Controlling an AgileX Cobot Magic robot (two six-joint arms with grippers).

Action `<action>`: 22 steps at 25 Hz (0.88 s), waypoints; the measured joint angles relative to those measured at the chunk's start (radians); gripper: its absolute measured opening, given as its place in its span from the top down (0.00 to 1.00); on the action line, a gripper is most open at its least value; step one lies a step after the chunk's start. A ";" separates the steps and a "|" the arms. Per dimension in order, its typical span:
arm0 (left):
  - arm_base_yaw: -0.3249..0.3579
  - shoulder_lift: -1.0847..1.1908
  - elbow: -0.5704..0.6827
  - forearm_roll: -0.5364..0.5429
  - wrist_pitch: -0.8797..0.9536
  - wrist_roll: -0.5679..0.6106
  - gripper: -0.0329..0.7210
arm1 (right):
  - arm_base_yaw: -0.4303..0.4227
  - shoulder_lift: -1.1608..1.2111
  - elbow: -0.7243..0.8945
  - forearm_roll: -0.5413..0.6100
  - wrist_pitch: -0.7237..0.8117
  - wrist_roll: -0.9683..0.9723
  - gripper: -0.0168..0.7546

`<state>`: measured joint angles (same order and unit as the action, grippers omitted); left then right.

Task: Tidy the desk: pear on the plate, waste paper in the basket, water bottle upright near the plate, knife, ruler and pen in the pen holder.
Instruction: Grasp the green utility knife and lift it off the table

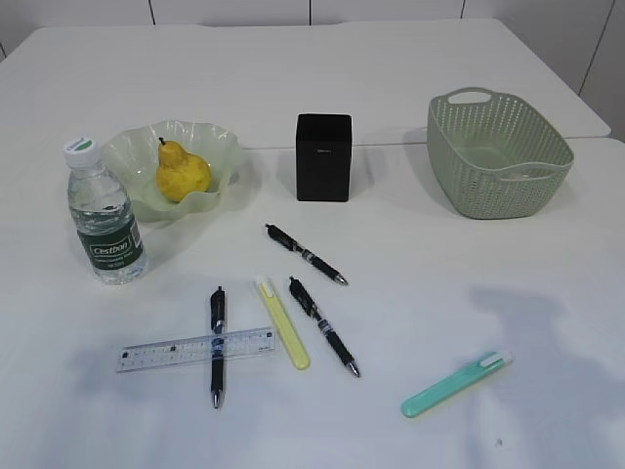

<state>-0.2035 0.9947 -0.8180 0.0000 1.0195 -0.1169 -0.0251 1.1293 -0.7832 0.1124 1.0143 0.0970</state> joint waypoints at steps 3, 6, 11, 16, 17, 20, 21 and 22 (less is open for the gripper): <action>0.000 0.000 0.000 0.000 0.030 -0.002 0.34 | 0.000 0.000 0.000 0.093 0.016 0.000 0.31; 0.000 0.000 0.000 0.000 0.058 -0.002 0.34 | 0.000 0.005 -0.002 0.171 0.018 0.013 0.31; 0.000 0.000 0.000 -0.005 0.119 -0.002 0.34 | 0.000 0.029 -0.002 0.212 -0.023 0.077 0.31; 0.000 0.000 0.000 -0.005 0.161 -0.002 0.34 | 0.000 0.064 -0.002 0.219 -0.064 0.158 0.31; 0.000 0.000 0.000 -0.005 0.163 -0.002 0.34 | 0.000 0.074 -0.002 0.219 -0.069 0.174 0.31; 0.000 0.000 0.000 -0.005 0.164 -0.002 0.34 | 0.031 0.098 -0.002 0.219 -0.106 0.244 0.31; 0.000 0.000 0.000 -0.005 0.164 -0.002 0.34 | 0.049 0.104 -0.002 0.219 -0.126 0.274 0.31; 0.000 0.000 0.000 -0.005 0.164 -0.002 0.34 | 0.073 0.115 -0.002 0.219 -0.148 0.306 0.31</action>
<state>-0.2035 0.9947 -0.8185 -0.0053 1.1840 -0.1187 0.0480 1.2442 -0.7855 0.3315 0.8666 0.4025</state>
